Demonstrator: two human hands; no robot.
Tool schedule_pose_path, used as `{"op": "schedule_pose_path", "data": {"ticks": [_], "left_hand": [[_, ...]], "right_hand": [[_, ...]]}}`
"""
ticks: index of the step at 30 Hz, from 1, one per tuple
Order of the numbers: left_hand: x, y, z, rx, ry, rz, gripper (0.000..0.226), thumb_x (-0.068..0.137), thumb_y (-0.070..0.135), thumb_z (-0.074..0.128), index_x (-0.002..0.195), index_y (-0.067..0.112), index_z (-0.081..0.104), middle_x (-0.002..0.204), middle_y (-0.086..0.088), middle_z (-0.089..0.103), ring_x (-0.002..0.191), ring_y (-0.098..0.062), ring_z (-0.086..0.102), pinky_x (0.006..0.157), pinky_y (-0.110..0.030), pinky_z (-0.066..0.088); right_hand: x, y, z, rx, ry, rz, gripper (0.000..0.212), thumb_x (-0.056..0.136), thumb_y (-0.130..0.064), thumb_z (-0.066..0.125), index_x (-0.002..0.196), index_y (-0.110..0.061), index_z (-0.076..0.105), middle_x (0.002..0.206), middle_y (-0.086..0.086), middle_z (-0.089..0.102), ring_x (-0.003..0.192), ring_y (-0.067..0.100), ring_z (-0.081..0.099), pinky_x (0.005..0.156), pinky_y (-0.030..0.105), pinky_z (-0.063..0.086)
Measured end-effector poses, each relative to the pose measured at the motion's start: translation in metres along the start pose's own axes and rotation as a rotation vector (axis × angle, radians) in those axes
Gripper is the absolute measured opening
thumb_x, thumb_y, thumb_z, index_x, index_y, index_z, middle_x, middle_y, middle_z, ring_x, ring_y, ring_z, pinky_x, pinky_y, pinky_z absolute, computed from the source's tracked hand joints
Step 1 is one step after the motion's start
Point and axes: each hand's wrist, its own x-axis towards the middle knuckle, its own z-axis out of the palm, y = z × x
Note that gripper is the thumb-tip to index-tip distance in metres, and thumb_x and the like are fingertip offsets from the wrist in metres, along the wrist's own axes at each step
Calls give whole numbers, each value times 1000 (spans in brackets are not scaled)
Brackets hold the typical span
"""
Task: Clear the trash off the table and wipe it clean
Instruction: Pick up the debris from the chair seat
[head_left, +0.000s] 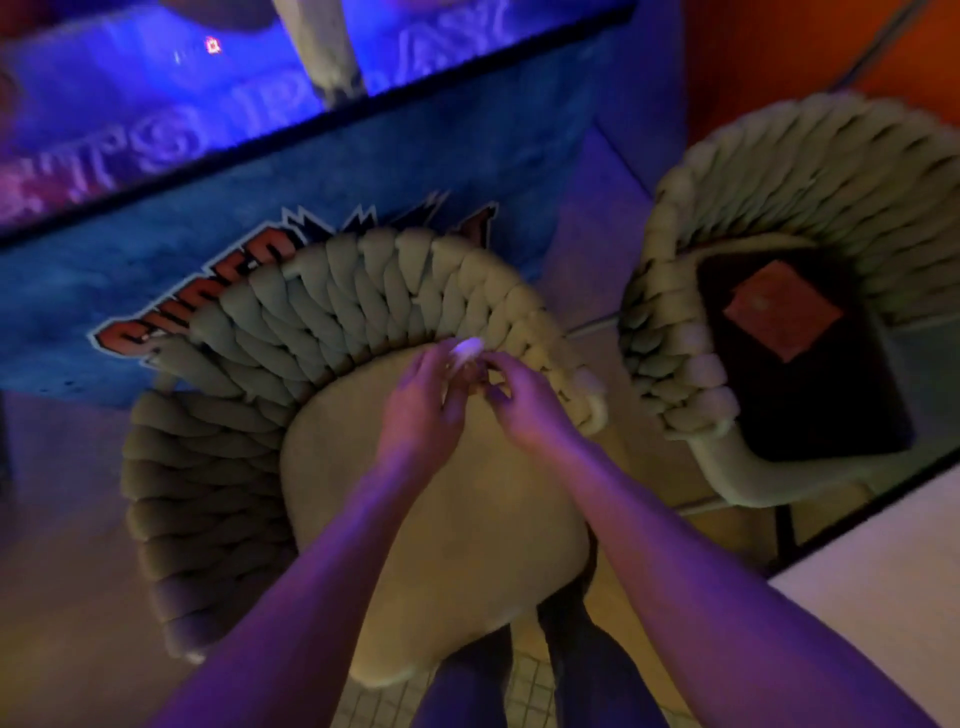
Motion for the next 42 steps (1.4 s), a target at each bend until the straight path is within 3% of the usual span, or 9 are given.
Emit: {"op": "schedule_pose_path", "data": {"ticks": [6, 12, 19, 22, 26, 31, 35, 39, 42], "left_hand": [[-15, 91, -12, -51, -25, 191, 26, 102, 29, 51, 127, 23, 55, 122, -3, 64, 111, -23, 62, 92, -43, 52], [-32, 163, 5, -60, -94, 328, 23, 102, 33, 51, 125, 28, 53, 117, -2, 67, 106, -23, 65, 85, -45, 53], [-74, 246, 57, -6, -287, 453, 38, 100, 43, 45, 130, 22, 55, 122, 0, 66, 108, -18, 65, 86, -44, 54], [-108, 289, 86, -6, -372, 501, 37, 102, 42, 47, 131, 21, 53, 120, -2, 66, 104, -17, 65, 84, -44, 56], [-156, 348, 124, -31, -468, 546, 37, 103, 38, 48, 137, 25, 48, 121, 0, 66, 103, -16, 66, 83, -36, 56], [-218, 421, 175, -73, -555, 666, 33, 104, 36, 47, 134, 25, 52, 113, 12, 61, 101, -11, 64, 77, -25, 49], [-261, 463, 210, -87, -632, 734, 32, 104, 38, 46, 133, 29, 52, 117, 21, 59, 103, -2, 61, 85, -24, 50], [-303, 505, 249, -93, -734, 760, 33, 103, 41, 46, 135, 33, 47, 119, 21, 59, 106, -4, 61, 89, -24, 51], [-320, 527, 274, -73, -773, 838, 32, 103, 42, 46, 134, 35, 45, 120, 17, 61, 105, -10, 64, 89, -30, 54]], "right_hand": [[-67, -34, -69, 75, 140, 22, 42, 87, 1, 60, 126, -16, 65, 118, -1, 69, 109, 14, 64, 94, 24, 48], [-123, -15, -117, 163, 291, 16, 47, 81, -1, 54, 122, -20, 68, 116, 6, 71, 102, 25, 69, 92, 43, 55], [-230, 12, -188, 284, 504, 91, 41, 85, 9, 62, 121, -9, 68, 113, 2, 68, 103, 13, 64, 92, 26, 50], [-288, 36, -218, 291, 564, 125, 36, 89, 2, 60, 121, -12, 69, 103, -6, 69, 89, 0, 64, 79, 12, 48], [-354, 73, -250, 176, 662, 139, 42, 90, -1, 59, 128, -16, 64, 123, 4, 66, 95, 22, 67, 89, 36, 53], [-442, 117, -293, 230, 761, 173, 41, 89, 8, 52, 123, -11, 66, 111, -2, 66, 85, 13, 66, 78, 12, 48], [-501, 149, -318, 244, 838, 210, 39, 90, 6, 54, 122, -13, 67, 117, 4, 68, 91, 14, 68, 84, 16, 49], [-560, 181, -342, 162, 907, 257, 32, 89, -3, 52, 110, -22, 67, 105, -1, 71, 86, 19, 70, 83, 39, 56], [-591, 192, -359, 213, 955, 309, 28, 93, 2, 46, 102, -14, 67, 100, 3, 71, 83, 12, 65, 80, 23, 51]]}}
